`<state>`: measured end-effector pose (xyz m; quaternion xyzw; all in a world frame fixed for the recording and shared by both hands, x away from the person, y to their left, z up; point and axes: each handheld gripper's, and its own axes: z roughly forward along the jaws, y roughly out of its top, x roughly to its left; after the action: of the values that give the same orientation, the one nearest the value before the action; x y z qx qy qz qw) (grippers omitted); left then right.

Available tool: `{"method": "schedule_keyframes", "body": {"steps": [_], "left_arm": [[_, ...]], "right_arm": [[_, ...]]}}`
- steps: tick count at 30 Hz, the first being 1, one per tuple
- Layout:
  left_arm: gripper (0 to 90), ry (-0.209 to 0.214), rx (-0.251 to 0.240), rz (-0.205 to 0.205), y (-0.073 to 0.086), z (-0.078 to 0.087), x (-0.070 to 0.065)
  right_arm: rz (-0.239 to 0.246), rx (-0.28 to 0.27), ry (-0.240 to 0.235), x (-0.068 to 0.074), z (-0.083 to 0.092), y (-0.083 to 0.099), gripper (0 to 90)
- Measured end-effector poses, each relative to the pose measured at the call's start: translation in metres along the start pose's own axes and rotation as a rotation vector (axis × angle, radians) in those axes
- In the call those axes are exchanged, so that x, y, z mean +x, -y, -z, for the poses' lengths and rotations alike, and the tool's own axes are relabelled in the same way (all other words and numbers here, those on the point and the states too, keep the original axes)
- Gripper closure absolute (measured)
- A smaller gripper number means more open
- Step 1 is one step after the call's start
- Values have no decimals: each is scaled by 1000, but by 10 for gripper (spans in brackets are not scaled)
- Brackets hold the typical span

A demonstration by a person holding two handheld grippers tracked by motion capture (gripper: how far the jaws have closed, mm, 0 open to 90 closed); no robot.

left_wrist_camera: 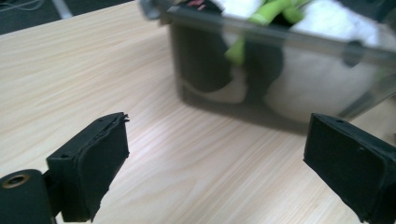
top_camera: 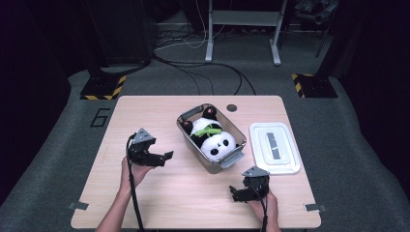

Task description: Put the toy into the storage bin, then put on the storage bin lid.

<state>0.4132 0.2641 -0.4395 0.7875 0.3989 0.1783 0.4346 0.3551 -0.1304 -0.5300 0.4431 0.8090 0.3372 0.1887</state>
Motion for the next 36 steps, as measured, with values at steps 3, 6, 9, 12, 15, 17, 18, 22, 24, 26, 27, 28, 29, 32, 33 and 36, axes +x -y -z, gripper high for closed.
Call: {"method": "schedule_keyframes", "body": {"steps": [3,6,9,12,15,17,18,22,24,26,27,28,29,32,33,36], "left_arm": [[40,-38,12,36,20,-1,5],[22,-81,49,58,41,-3,8],[19,-106,51,89,60,-2,11],[2,-124,73,117,76,-3,13],[0,-149,82,126,87,-4,14],[0,-155,86,131,92,-5,14],[0,-158,102,127,94,-7,14],[0,-173,121,111,97,-11,12],[0,-175,144,111,99,-14,12],[0,-191,153,94,99,-14,10],[0,-189,176,78,98,-15,11],[0,-203,168,80,99,-16,10],[0,-202,167,83,99,-16,10],[0,-205,172,78,99,-16,10],[0,-206,171,79,99,-16,10],[0,-206,171,79,99,-16,10]], "right_arm": [[-1,0,-1,0,0,0,0],[-8,4,4,0,1,0,5],[-15,2,-7,-3,3,-1,10],[-20,-15,8,-8,8,-1,13],[-41,-27,14,-16,14,-4,13],[-48,-40,30,-24,18,-7,10],[-55,-48,38,-28,20,-9,5],[-65,-67,82,-46,27,-18,0],[-76,-78,106,-57,29,-23,5],[-95,-80,115,-71,29,-29,13],[-100,-78,124,-78,29,-31,21],[-104,-80,135,-84,28,-34,33],[-109,-78,146,-92,26,-36,36],[-138,-64,169,-113,18,-42,78],[-152,-61,174,-119,15,-43,103],[-185,-51,194,-138,5,-47,153]]}}
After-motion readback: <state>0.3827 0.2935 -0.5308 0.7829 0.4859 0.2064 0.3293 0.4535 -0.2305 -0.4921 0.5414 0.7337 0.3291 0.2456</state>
